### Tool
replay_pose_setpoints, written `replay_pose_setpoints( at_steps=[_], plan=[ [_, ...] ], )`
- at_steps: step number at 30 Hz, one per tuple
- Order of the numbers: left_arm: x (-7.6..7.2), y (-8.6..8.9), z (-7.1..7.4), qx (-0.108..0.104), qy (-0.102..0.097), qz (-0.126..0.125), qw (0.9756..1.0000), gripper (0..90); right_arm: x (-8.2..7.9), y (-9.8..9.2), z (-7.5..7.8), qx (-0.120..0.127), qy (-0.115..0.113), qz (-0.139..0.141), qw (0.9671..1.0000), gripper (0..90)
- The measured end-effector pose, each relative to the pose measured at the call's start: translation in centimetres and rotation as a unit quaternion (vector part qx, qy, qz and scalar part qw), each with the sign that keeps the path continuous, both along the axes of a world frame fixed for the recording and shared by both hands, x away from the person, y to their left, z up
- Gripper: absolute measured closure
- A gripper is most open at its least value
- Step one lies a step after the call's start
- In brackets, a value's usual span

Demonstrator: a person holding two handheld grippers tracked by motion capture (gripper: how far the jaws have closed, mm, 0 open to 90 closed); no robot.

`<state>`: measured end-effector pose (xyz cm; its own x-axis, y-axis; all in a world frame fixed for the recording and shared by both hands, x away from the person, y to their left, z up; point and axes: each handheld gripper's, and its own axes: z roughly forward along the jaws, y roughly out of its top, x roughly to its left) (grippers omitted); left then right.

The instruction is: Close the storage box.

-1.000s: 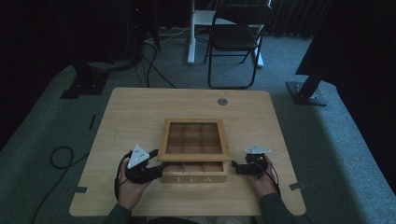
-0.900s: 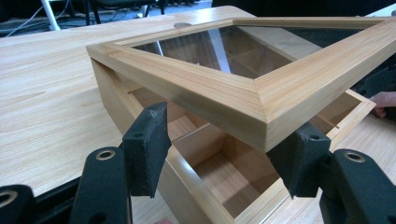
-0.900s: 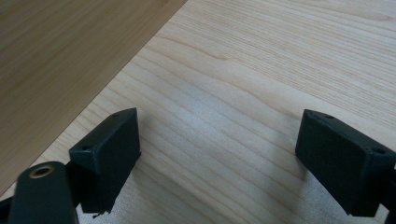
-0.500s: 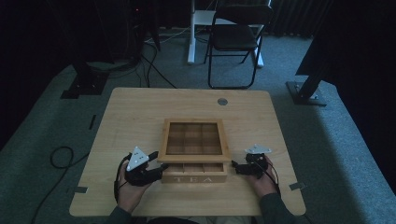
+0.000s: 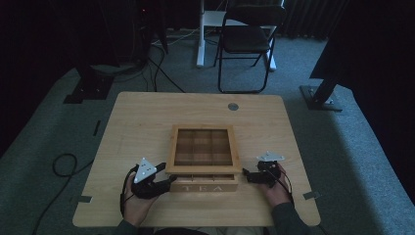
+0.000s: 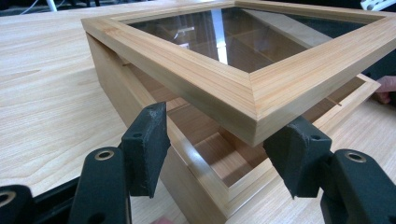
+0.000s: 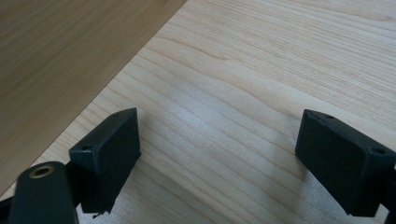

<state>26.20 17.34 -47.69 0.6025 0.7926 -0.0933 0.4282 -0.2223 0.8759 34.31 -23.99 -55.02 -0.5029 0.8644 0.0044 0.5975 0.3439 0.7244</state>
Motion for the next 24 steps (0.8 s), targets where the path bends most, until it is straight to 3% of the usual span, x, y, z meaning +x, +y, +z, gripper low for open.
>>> replay_pose_setpoints(
  at_steps=[24],
  plan=[
    [-0.9,-0.2,-1.1,0.021,0.019,0.002,0.9996,39.4,0.0,0.0,0.0,0.0,0.0,0.0,1.0,13.4]
  ],
)
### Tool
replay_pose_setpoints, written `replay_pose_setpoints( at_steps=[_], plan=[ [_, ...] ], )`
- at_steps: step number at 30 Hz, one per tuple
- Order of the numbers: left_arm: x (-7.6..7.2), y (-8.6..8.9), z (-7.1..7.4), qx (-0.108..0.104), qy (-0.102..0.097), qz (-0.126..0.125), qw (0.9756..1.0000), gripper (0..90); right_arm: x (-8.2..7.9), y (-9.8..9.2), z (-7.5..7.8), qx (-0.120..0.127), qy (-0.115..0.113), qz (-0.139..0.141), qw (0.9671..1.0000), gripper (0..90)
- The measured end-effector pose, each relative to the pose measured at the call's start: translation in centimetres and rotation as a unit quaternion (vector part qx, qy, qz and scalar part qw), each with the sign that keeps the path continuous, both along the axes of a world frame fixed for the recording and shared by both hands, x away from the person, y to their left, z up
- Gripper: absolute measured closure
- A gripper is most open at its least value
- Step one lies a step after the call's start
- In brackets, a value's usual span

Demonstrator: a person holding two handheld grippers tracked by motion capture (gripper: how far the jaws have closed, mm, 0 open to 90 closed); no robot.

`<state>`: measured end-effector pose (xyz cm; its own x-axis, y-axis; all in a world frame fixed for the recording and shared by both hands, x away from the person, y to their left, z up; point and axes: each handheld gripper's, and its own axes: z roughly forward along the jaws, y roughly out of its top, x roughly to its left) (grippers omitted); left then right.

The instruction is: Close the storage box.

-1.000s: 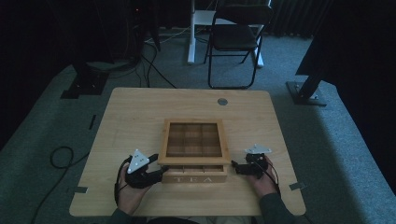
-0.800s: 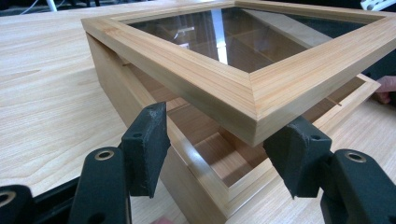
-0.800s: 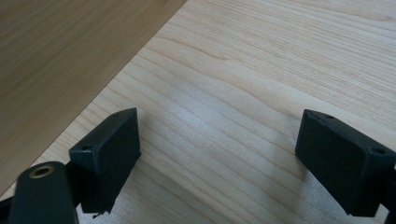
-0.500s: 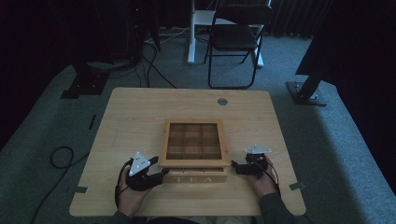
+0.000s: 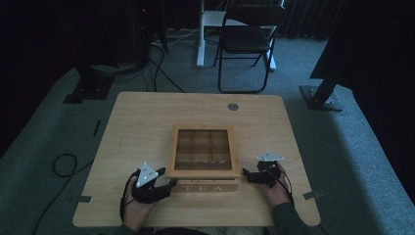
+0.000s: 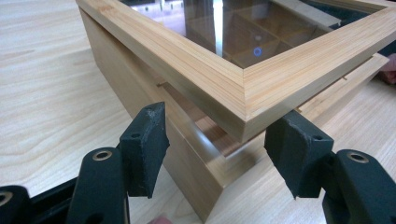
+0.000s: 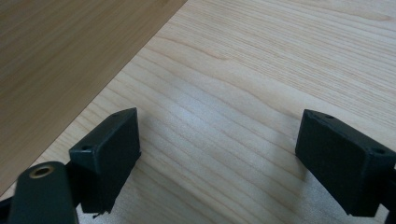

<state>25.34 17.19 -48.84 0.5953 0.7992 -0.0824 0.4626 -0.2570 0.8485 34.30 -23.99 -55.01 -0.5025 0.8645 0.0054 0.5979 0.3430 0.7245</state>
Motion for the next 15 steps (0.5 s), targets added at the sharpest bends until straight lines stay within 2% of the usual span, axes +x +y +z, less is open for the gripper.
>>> replay_pose_setpoints(
  at_steps=[8,9,11,13,15],
  plan=[
    [-0.8,-0.1,-0.5,0.016,0.008,-0.004,0.9998,38.0,0.0,0.0,0.0,0.0,0.001,0.0,1.0,13.4],
    [-1.0,-0.1,-0.4,0.011,0.004,-0.007,0.9999,37.6,0.0,0.0,0.0,0.0,0.0,0.0,1.0,13.4],
    [-1.2,0.2,0.1,-0.014,-0.004,-0.007,0.9999,37.6,0.0,0.0,0.0,0.0,0.0,0.0,1.0,13.4],
    [-1.4,0.7,0.7,-0.024,-0.017,-0.001,0.9996,37.6,0.0,0.0,0.0,0.0,0.0,-0.001,1.0,13.4],
    [-1.4,1.2,1.0,-0.037,-0.021,0.006,0.9991,37.5,0.0,0.0,0.0,0.0,0.0,-0.001,1.0,13.4]
  ],
)
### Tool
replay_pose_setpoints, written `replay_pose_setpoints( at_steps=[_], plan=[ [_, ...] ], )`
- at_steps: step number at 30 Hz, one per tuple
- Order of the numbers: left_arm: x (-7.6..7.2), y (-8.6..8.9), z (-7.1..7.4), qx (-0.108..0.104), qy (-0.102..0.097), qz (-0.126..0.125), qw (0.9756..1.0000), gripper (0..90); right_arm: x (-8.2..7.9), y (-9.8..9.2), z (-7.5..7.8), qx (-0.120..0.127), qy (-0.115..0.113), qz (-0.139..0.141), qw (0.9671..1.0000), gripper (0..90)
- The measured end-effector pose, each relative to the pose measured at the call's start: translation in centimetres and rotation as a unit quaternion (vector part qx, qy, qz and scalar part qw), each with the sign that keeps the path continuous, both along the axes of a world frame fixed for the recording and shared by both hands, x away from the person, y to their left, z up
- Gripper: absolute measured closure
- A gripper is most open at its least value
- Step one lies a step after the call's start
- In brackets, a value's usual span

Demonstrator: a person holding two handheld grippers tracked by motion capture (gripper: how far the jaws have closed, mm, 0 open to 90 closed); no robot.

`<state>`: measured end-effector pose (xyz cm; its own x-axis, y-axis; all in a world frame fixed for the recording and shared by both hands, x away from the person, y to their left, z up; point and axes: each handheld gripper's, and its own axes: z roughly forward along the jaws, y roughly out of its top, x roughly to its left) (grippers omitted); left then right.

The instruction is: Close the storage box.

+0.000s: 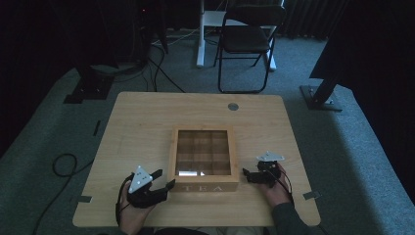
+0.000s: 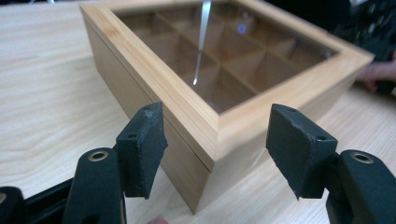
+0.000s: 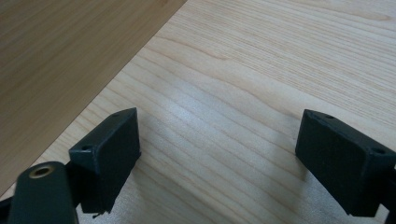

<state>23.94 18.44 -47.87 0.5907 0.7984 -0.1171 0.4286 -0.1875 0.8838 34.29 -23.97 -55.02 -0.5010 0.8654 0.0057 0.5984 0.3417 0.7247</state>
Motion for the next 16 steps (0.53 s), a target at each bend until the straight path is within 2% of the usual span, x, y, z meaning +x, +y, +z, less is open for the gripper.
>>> replay_pose_setpoints(
  at_steps=[4,9,16],
  plan=[
    [0.2,0.5,0.1,-0.01,0.001,0.01,0.9999,37.3,0.0,0.0,0.0,0.0,0.0,-0.001,1.0,13.3],
    [1.1,1.4,-0.1,-0.021,0.009,0.027,0.9994,37.2,0.0,0.0,0.0,0.0,0.0,-0.002,1.0,13.4],
    [1.7,1.7,-0.2,-0.024,0.009,0.036,0.999,37.2,0.0,0.0,0.0,0.0,0.0,-0.002,1.0,13.4]
  ],
)
